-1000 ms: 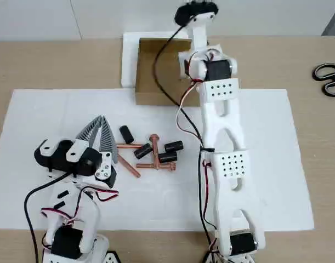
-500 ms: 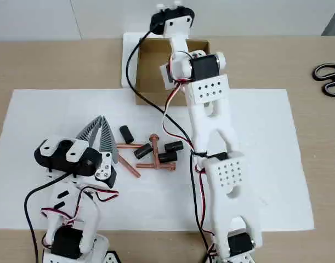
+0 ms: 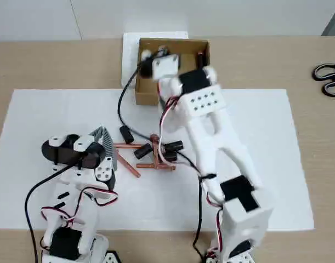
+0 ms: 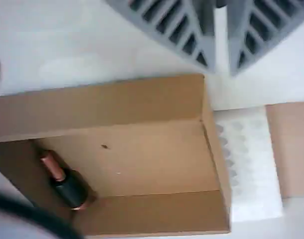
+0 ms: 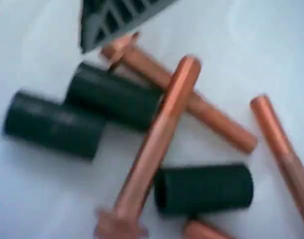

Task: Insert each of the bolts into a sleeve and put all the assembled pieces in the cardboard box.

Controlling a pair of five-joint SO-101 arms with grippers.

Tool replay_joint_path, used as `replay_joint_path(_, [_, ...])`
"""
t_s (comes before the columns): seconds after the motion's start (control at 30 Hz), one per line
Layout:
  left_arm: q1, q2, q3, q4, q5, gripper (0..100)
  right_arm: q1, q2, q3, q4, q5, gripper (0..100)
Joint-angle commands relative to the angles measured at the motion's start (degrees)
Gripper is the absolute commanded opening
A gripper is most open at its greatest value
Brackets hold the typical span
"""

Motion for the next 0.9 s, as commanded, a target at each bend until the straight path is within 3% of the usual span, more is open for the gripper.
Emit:
replay_joint_path(0.0, [-3.2,-0.5,-2.7,0.3,0.4,1,0.4,-4.8,2.3,-0.3,-9.7,20.7])
replay_joint_path(0.17, [-5.5,-0.6,-2.7,0.4,0.3,1,3.5,-5.0,2.3,-2.1,-15.1,20.6])
replay_joint_path(0.43, [-5.5,-0.6,-2.7,0.4,0.3,1,5.4,-4.8,4.4,-0.7,-14.9,20.6])
replay_joint_path(0.87, [-5.5,-0.6,-2.7,0.4,0.3,1,-1.8,-4.9,22.2,-6.6,-15.1,20.7])
